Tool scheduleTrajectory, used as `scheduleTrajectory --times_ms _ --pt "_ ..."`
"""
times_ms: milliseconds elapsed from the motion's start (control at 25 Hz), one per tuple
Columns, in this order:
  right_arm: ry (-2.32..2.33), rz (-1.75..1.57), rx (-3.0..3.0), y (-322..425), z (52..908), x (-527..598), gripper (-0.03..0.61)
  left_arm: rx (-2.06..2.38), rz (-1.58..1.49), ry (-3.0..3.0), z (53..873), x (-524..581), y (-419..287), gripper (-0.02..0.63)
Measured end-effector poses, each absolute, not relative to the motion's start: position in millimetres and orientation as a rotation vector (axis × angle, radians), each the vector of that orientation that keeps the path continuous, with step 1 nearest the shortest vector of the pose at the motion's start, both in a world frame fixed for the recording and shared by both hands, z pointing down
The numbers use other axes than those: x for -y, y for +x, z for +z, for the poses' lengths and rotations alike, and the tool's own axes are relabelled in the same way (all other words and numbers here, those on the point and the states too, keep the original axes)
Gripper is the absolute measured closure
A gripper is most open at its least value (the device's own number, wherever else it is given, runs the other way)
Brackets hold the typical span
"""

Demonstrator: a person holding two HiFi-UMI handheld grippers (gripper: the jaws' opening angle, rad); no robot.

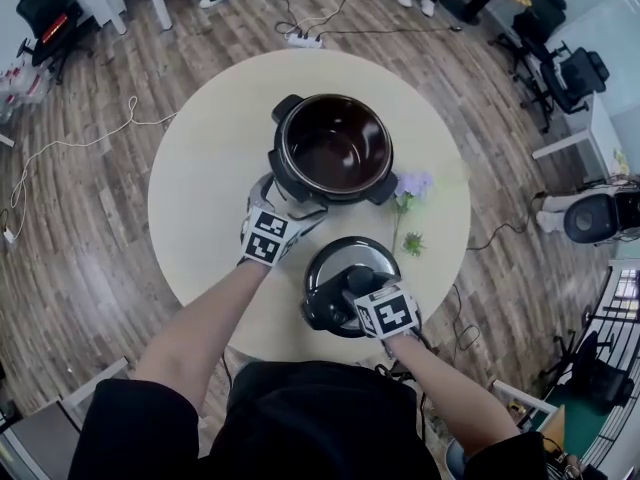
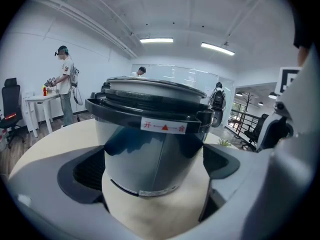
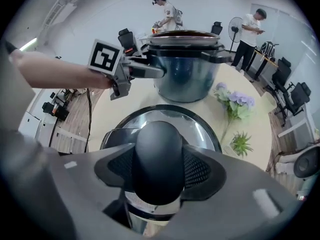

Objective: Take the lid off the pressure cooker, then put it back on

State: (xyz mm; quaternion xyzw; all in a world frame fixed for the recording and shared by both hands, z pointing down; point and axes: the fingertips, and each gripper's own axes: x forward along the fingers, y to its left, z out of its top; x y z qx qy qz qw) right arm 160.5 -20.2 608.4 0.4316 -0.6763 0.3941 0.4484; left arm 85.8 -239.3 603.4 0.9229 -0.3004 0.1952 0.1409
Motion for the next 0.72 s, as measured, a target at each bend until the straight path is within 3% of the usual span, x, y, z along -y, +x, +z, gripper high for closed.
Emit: scheduleTrajectory --times_ms 720 --pt "1.090 0.918 1.687 139 678 16 0.293 0.875 0.421 2.753 604 243 84 0.028"
